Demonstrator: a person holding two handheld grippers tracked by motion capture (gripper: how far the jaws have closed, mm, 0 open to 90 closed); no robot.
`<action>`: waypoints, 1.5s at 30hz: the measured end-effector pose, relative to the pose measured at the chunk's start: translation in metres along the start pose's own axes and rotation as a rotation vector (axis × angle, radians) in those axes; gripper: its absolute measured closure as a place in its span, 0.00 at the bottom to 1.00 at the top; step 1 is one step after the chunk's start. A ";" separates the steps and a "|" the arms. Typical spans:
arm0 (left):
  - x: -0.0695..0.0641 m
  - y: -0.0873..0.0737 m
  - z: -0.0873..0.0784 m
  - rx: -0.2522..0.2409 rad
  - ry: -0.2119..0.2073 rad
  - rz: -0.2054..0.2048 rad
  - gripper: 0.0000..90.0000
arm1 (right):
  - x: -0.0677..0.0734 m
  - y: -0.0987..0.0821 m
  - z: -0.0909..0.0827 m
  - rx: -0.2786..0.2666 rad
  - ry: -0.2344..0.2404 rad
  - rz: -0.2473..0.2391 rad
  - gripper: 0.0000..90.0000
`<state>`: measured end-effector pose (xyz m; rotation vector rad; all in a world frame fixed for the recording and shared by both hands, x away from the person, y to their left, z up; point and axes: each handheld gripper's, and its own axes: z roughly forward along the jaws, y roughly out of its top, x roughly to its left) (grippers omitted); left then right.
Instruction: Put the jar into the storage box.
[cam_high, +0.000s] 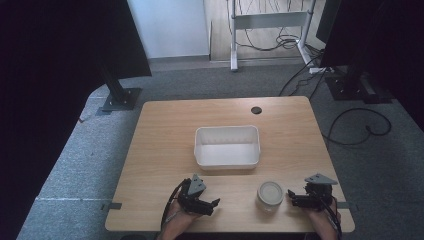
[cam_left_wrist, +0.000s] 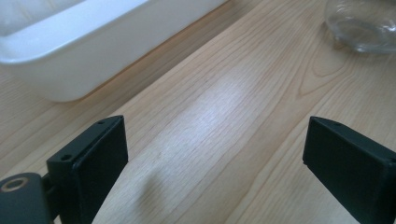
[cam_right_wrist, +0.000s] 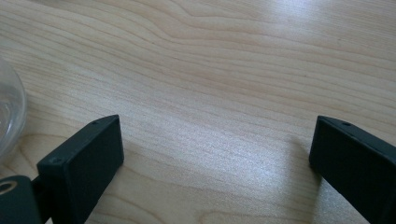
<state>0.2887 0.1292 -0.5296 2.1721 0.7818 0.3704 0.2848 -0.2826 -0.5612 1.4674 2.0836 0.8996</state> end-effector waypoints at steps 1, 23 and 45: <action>-0.001 0.001 0.000 -0.002 -0.003 0.005 0.07 | 0.000 0.000 0.000 0.000 0.000 0.000 0.03; -0.033 0.034 0.022 -0.031 -0.092 0.060 0.04 | 0.000 0.000 0.000 0.000 0.002 -0.002 0.03; -0.067 0.060 0.045 -0.050 -0.174 0.136 0.03 | 0.000 0.000 0.000 0.001 0.005 -0.005 0.03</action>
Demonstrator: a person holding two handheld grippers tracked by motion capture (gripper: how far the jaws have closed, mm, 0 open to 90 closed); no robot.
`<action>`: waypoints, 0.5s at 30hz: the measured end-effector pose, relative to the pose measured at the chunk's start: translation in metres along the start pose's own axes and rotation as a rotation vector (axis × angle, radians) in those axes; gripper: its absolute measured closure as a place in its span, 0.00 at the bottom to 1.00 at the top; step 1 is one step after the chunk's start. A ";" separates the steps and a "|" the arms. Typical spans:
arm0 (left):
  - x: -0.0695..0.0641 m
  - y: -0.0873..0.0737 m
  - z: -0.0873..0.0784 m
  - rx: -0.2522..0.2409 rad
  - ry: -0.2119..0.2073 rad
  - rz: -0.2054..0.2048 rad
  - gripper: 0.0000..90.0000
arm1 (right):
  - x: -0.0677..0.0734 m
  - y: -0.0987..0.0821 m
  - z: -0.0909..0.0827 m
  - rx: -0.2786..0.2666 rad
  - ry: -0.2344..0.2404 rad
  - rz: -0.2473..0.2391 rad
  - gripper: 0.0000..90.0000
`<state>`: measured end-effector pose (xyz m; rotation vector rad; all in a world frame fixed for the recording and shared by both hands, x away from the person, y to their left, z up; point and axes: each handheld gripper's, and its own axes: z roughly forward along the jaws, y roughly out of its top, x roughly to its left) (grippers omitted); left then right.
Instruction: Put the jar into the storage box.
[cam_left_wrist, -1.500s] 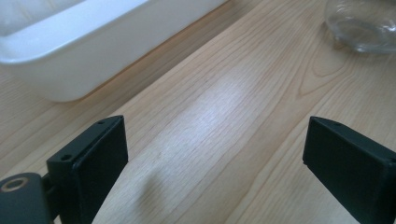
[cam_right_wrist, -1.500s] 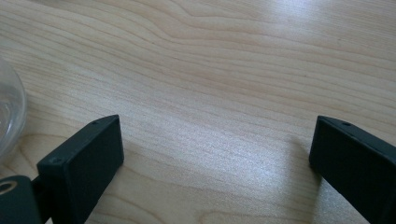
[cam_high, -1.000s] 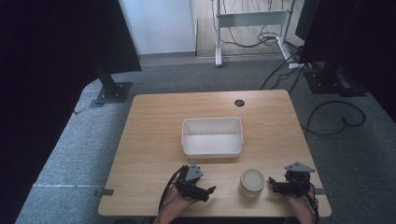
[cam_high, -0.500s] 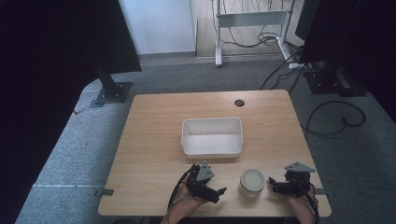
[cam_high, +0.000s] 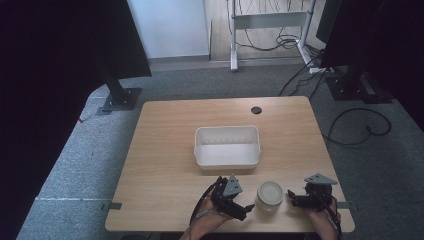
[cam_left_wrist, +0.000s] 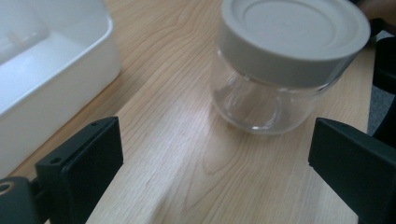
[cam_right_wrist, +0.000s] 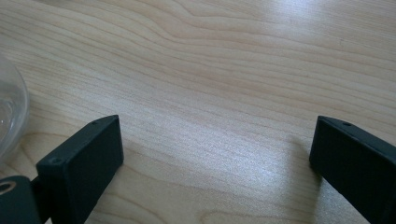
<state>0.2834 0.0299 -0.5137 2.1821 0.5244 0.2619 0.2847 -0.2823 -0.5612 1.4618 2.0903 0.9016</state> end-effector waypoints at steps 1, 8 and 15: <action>-0.001 0.001 0.001 0.000 -0.004 0.006 0.03 | 0.000 0.000 0.000 0.000 0.000 0.000 0.03; -0.009 0.010 0.011 -0.004 -0.030 0.028 0.03 | 0.000 0.000 0.000 0.000 0.002 -0.001 0.03; -0.014 0.014 0.019 -0.001 -0.043 0.040 0.03 | 0.000 0.000 0.000 0.000 0.003 -0.002 0.03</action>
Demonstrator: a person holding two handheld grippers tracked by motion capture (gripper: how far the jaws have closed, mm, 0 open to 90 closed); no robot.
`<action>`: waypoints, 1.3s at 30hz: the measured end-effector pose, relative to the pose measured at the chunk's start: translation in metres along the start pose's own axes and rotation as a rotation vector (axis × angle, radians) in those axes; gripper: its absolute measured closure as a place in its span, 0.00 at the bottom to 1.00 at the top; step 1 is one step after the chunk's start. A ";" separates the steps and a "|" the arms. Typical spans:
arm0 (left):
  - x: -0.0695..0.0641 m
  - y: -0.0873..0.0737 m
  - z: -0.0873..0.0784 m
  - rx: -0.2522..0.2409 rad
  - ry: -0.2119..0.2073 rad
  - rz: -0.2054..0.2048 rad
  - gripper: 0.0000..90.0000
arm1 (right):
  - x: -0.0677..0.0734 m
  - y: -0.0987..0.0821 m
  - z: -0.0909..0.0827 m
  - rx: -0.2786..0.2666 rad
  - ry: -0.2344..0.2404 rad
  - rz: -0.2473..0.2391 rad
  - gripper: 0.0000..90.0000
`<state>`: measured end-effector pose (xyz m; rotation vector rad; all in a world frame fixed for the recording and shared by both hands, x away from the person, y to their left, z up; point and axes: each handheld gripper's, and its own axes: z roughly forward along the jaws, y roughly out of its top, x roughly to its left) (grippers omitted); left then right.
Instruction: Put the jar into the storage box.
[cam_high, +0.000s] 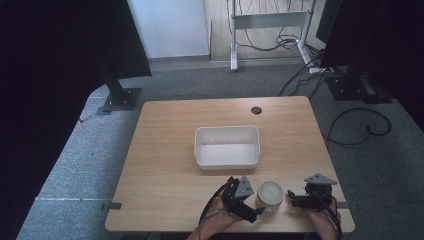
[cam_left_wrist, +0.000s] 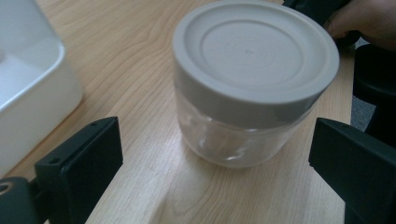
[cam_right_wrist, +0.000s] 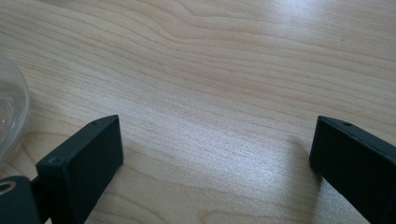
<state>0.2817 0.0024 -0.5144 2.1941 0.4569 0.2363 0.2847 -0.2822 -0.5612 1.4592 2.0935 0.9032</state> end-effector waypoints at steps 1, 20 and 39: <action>-0.001 0.001 0.002 0.001 -0.003 0.001 0.03 | 0.000 0.000 0.000 0.000 0.000 0.000 0.03; -0.014 0.014 0.031 0.021 0.005 0.039 0.04 | 0.000 0.000 0.000 0.000 0.003 -0.002 0.03; -0.018 0.023 0.048 0.042 0.018 0.011 0.11 | 0.000 0.000 0.000 0.000 0.004 -0.003 0.03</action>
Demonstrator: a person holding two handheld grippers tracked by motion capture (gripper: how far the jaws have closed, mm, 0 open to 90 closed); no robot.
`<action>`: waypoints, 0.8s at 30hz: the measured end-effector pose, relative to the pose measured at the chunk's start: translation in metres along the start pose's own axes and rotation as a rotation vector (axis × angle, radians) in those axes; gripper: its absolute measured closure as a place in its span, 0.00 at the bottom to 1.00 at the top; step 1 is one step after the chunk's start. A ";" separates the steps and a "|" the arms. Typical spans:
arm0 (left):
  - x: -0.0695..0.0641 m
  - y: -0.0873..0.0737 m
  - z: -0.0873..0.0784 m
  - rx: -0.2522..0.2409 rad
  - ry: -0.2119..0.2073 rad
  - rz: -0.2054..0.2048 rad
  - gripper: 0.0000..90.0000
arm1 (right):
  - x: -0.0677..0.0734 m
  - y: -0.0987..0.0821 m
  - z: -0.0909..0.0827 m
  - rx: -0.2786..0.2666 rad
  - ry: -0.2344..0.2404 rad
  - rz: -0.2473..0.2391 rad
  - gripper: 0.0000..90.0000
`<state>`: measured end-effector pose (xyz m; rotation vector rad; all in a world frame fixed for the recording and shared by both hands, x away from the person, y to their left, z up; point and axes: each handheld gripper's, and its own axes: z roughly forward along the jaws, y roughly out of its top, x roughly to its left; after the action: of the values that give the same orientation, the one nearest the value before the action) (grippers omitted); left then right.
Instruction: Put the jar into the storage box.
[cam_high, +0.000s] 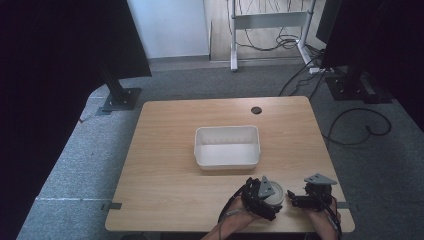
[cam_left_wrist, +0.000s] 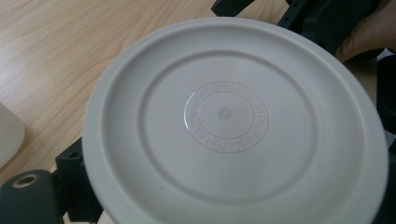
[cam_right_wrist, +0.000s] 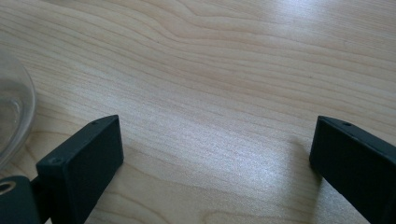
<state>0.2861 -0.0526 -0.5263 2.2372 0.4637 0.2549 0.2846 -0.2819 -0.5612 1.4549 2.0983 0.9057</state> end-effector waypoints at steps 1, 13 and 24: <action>0.000 0.000 0.000 0.001 0.002 -0.002 0.11 | 0.000 0.000 0.000 0.000 0.000 0.000 0.03; 0.003 0.005 -0.010 -0.012 0.014 0.007 0.11 | 0.000 0.000 0.000 0.000 0.001 -0.001 0.03; 0.008 0.008 -0.017 -0.011 0.019 0.021 0.11 | 0.000 0.000 0.000 0.000 0.001 -0.002 0.03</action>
<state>0.2896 -0.0426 -0.5094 2.2316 0.4488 0.2893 0.2846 -0.2819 -0.5612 1.4522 2.1002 0.9065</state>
